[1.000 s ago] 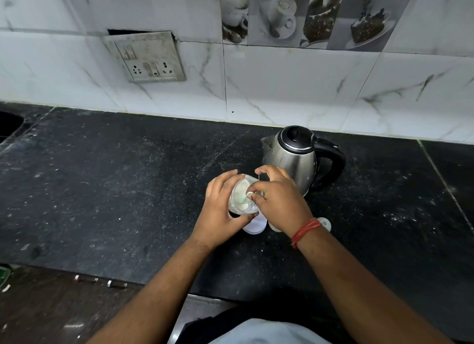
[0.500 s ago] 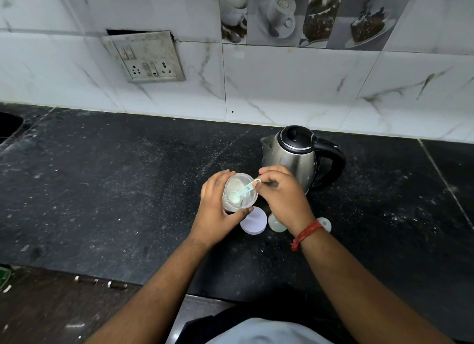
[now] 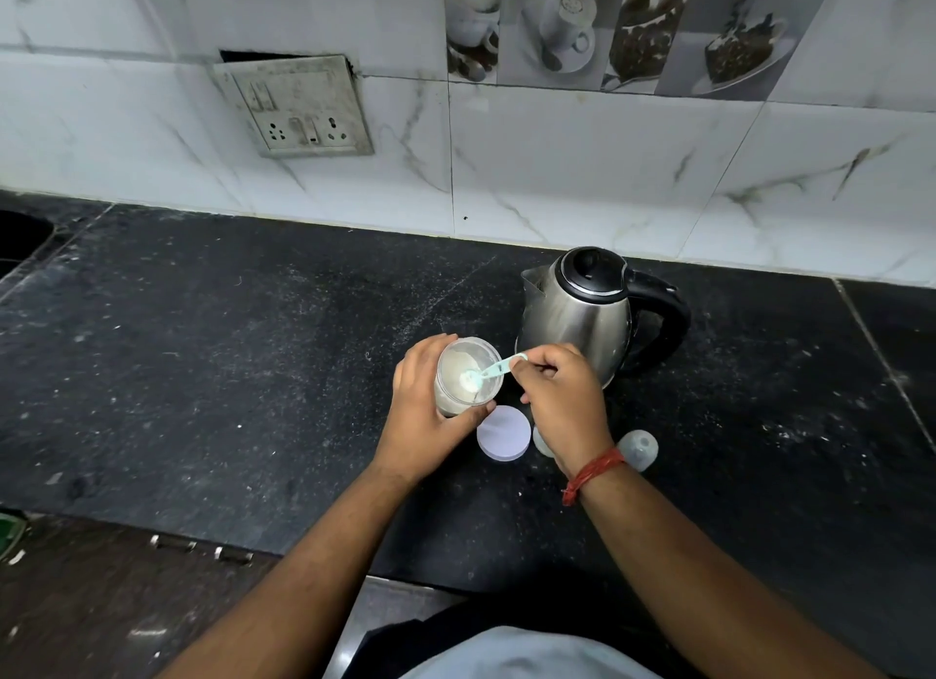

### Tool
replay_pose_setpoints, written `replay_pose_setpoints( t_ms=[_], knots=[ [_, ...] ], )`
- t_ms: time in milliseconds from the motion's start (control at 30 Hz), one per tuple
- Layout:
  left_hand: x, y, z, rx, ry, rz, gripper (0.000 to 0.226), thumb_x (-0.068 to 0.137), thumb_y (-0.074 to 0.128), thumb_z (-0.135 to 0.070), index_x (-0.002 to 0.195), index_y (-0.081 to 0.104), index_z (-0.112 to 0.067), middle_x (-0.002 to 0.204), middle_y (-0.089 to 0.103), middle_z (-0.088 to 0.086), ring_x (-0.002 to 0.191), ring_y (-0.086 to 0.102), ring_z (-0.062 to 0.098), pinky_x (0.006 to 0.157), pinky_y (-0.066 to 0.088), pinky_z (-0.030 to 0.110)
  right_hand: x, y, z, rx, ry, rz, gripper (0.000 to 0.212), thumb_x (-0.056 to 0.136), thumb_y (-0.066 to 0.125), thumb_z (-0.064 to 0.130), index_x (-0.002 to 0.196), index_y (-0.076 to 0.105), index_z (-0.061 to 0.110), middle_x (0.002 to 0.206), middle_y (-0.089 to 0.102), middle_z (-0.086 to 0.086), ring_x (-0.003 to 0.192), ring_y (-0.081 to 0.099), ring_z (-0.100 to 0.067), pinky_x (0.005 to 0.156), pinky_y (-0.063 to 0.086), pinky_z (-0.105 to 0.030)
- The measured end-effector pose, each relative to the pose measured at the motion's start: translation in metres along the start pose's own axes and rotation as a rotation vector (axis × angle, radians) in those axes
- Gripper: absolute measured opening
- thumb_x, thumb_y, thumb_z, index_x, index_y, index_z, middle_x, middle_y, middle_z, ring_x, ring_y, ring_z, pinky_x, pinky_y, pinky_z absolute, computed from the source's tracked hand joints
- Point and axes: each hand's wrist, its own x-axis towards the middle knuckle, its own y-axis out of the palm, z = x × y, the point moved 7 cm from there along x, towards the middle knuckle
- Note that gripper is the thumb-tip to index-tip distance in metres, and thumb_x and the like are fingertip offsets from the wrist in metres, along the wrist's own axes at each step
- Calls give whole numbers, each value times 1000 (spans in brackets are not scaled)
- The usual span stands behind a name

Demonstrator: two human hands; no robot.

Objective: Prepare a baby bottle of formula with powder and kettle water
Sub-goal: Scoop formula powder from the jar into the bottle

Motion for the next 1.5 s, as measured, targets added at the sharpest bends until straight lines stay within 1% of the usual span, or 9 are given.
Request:
replay_pose_setpoints(
  t_ms=[133, 300, 533, 667, 800, 933, 1133, 1367, 1500],
  knots=[
    [-1, 0, 2, 4, -5, -3, 79, 76, 79, -56, 143, 45, -30, 144, 45, -13, 138, 40, 11, 117, 31, 34, -2, 9, 0, -46, 10, 37, 14, 89, 69, 14, 78, 72, 22, 96, 58, 8, 76, 63, -15, 83, 58, -44],
    [-3, -1, 4, -8, -30, -4, 80, 76, 77, -59, 143, 46, -29, 144, 45, -12, 138, 40, 11, 117, 34, 37, -4, 11, 7, -142, -94, 18, 6, 89, 70, 10, 85, 74, 9, 95, 58, 6, 84, 62, -8, 80, 48, -19],
    [-4, -2, 6, -36, -62, -6, 81, 76, 77, -59, 144, 46, -28, 145, 45, -12, 139, 40, 14, 117, 36, 43, -5, 10, -7, 3, 37, 2, 18, 90, 69, 13, 75, 70, 22, 88, 61, 1, 73, 62, -16, 72, 52, -31],
    [-5, -3, 11, -69, -95, -5, 81, 75, 80, -52, 144, 47, -26, 143, 47, -12, 138, 43, 11, 116, 39, 43, -6, 9, -26, 272, 274, -23, 14, 92, 66, 10, 79, 70, 11, 65, 60, -2, 53, 51, -12, 59, 43, -29],
    [-9, -4, 20, -129, -162, -10, 74, 74, 84, -41, 137, 47, -32, 139, 49, -14, 134, 44, 2, 114, 39, 29, -8, 10, -32, 566, 406, -39, 11, 94, 64, 3, 83, 68, 5, 64, 55, -5, 51, 49, -10, 55, 42, -24],
    [-14, -6, 38, -184, -262, -19, 73, 71, 85, -42, 134, 49, -32, 136, 54, -9, 128, 52, 6, 109, 45, 31, -11, 10, -32, 726, 469, -66, 11, 94, 61, -4, 86, 66, 0, 63, 55, -5, 56, 54, -9, 50, 45, -20],
    [-21, -8, 64, -164, -355, -14, 69, 77, 90, -19, 130, 47, -31, 133, 56, -5, 123, 55, 10, 110, 45, 34, -15, 7, -37, 776, 519, -124, 11, 94, 59, -6, 87, 67, -2, 65, 56, -7, 60, 54, -12, 49, 47, -20],
    [-24, -5, 78, -178, -421, 23, 80, 76, 89, -31, 140, 42, -25, 141, 51, -2, 130, 53, 15, 116, 42, 44, -16, 5, -43, 767, 531, -146, 12, 93, 60, -6, 85, 67, 0, 62, 58, -4, 59, 55, -12, 50, 48, -20],
    [-25, -11, 80, -12, -434, 0, 105, 75, 89, -42, 157, 28, -20, 163, 31, 3, 151, 29, 24, 126, 24, 49, -17, 1, -43, 780, 533, -157, 13, 94, 60, -5, 83, 67, 0, 64, 59, -6, 61, 54, -14, 49, 48, -20]
  ],
)
